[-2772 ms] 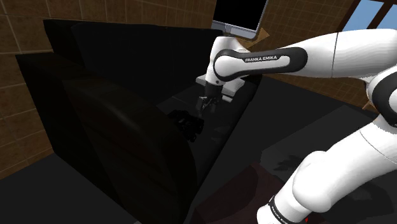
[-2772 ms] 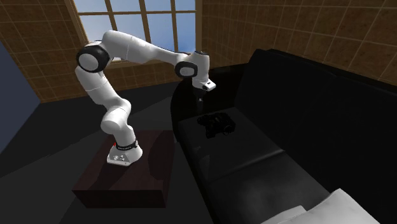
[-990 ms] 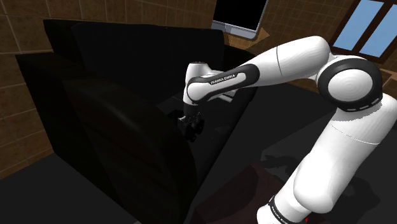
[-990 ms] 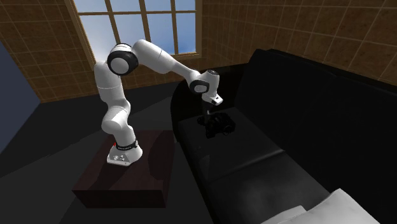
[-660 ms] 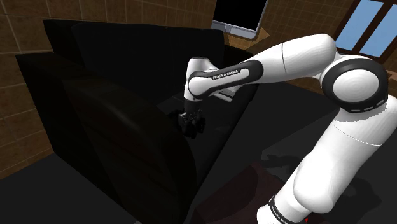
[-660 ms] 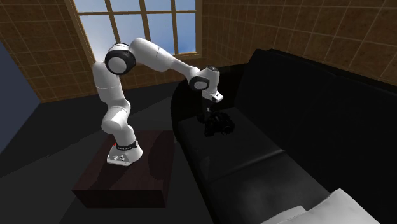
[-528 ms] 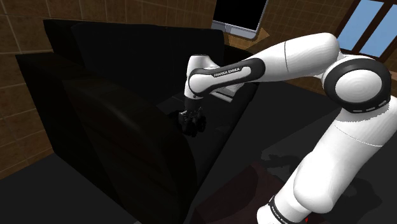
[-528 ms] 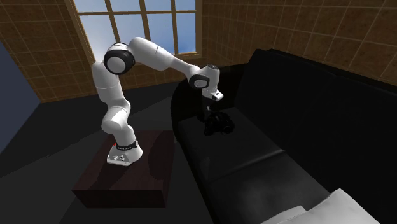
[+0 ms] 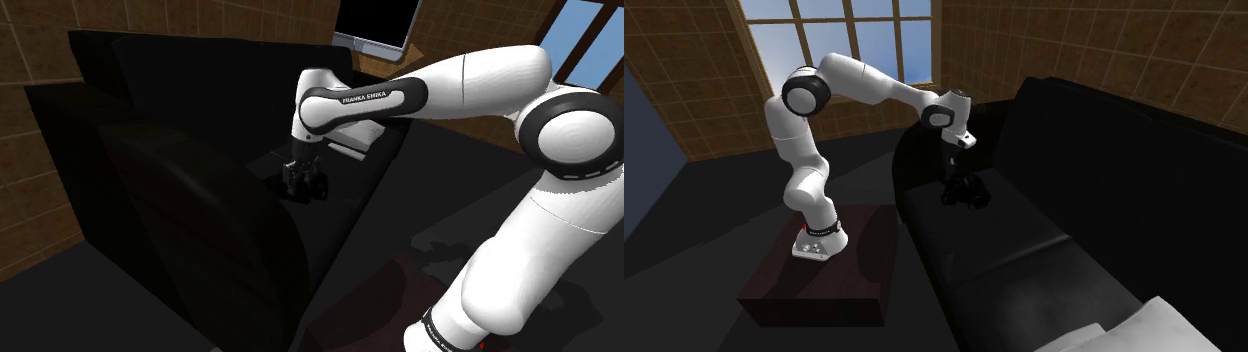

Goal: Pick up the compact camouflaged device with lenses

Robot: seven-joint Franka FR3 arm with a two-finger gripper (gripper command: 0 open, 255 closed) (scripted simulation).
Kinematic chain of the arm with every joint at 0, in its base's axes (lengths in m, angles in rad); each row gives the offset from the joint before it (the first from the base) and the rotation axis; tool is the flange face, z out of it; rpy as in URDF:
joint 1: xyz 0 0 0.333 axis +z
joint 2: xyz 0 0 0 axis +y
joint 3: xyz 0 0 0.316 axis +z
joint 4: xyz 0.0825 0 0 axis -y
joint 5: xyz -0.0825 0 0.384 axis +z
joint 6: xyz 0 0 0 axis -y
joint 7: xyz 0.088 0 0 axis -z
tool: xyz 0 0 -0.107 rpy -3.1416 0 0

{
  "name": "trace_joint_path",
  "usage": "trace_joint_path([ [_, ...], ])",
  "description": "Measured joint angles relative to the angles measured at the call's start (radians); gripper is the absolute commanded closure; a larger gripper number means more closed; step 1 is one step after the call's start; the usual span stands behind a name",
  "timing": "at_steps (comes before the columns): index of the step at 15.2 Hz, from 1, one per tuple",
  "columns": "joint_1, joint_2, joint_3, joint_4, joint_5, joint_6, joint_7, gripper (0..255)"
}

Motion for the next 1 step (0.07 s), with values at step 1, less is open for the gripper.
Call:
trace_joint_path([
  [1, 0.0, -0.006, 0.0, 0.002, 0.001, -0.007, 0.0, 255],
])
